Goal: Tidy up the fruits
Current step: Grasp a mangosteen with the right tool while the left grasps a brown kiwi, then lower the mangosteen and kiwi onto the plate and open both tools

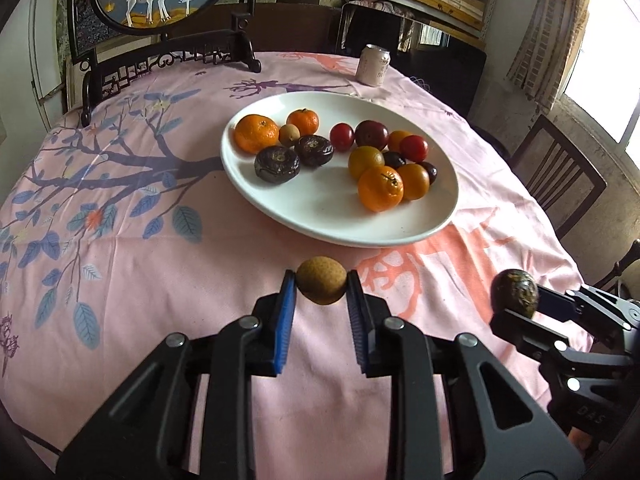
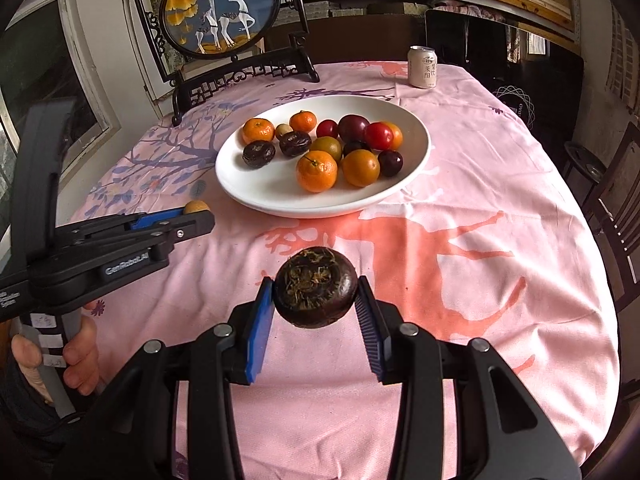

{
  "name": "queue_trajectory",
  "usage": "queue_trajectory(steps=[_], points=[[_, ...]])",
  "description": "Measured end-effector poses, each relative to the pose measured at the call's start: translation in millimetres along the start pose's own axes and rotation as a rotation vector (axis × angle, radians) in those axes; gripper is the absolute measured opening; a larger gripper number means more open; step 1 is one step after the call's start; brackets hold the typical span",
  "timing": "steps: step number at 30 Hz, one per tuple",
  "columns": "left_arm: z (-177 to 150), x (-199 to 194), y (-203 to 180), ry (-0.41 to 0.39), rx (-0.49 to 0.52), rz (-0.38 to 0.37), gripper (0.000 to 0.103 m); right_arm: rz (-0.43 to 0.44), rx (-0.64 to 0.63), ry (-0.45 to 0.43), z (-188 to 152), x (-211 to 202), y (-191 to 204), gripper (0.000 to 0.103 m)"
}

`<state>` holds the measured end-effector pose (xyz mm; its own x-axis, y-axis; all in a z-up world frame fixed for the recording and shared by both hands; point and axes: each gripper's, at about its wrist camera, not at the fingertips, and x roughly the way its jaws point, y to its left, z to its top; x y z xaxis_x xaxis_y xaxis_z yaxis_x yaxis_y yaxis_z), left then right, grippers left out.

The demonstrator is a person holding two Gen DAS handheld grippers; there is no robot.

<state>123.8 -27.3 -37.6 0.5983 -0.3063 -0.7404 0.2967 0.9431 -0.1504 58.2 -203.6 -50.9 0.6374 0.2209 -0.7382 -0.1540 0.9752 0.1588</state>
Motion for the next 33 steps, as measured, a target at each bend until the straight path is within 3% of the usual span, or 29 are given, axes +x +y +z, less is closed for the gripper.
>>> queue_trajectory(steps=[7, 11, 16, 20, 24, 31, 33], points=[[4, -26, -3, -0.048, 0.021, -0.009, 0.026, 0.003, -0.014, 0.004, 4, 5, 10, 0.041], [26, -20, -3, -0.042, 0.034, 0.012, 0.026, 0.007, -0.024, 0.0, 17, 13, 10, 0.041], [84, 15, 3, 0.01, 0.008, 0.033, 0.026, -0.035, -0.064, -0.062, 60, 30, 5, 0.041], [116, 60, 3, 0.073, -0.026, 0.073, 0.026, -0.068, -0.054, -0.057, 92, 63, -6, 0.041], [126, 89, 3, 0.112, -0.046, 0.077, 0.026, -0.084, -0.035, -0.027, 105, 89, -19, 0.041], [128, 104, 4, 0.134, -0.054, 0.074, 0.026, -0.076, -0.03, -0.019, 109, 98, -23, 0.041], [128, 105, 7, 0.141, -0.06, 0.067, 0.026, -0.081, -0.038, -0.02, 109, 97, -20, 0.057]])
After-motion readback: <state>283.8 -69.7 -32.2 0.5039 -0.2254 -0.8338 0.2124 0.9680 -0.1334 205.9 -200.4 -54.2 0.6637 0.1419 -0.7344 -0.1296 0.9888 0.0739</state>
